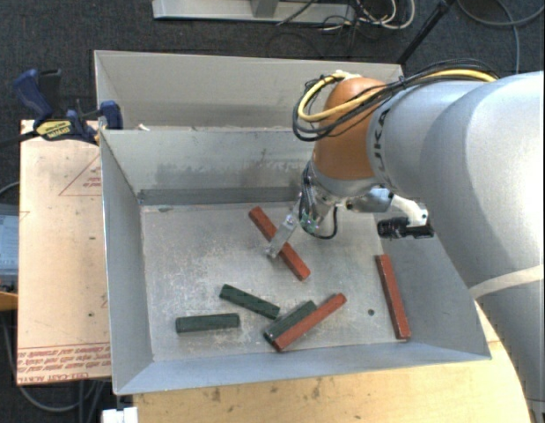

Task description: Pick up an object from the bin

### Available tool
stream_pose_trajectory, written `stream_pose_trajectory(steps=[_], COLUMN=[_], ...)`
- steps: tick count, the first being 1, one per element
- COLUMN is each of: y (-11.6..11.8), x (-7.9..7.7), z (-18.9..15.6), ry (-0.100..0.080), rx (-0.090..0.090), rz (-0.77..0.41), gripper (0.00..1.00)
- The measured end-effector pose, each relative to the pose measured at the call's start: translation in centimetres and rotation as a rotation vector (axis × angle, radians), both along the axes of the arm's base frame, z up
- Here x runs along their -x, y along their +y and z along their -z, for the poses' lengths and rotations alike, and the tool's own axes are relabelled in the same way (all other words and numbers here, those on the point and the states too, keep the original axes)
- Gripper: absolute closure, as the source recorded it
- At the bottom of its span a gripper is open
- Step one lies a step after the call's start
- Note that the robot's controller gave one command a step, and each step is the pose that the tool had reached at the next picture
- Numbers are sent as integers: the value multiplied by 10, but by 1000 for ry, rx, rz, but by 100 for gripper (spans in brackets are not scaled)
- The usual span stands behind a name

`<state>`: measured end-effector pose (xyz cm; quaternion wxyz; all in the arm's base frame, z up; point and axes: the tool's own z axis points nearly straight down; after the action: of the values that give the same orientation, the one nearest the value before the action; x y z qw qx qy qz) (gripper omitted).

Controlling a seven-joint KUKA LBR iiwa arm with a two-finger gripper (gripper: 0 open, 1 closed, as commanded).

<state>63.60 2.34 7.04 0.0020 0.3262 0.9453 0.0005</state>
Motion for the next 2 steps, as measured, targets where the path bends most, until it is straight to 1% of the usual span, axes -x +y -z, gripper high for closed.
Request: stream_pose_trajectory(steps=[1, 2], y=[1, 2], x=[0, -2], z=[-1, -45], ry=[0, -3], rx=[0, -1], rz=[-2, -5], gripper=[100, 100])
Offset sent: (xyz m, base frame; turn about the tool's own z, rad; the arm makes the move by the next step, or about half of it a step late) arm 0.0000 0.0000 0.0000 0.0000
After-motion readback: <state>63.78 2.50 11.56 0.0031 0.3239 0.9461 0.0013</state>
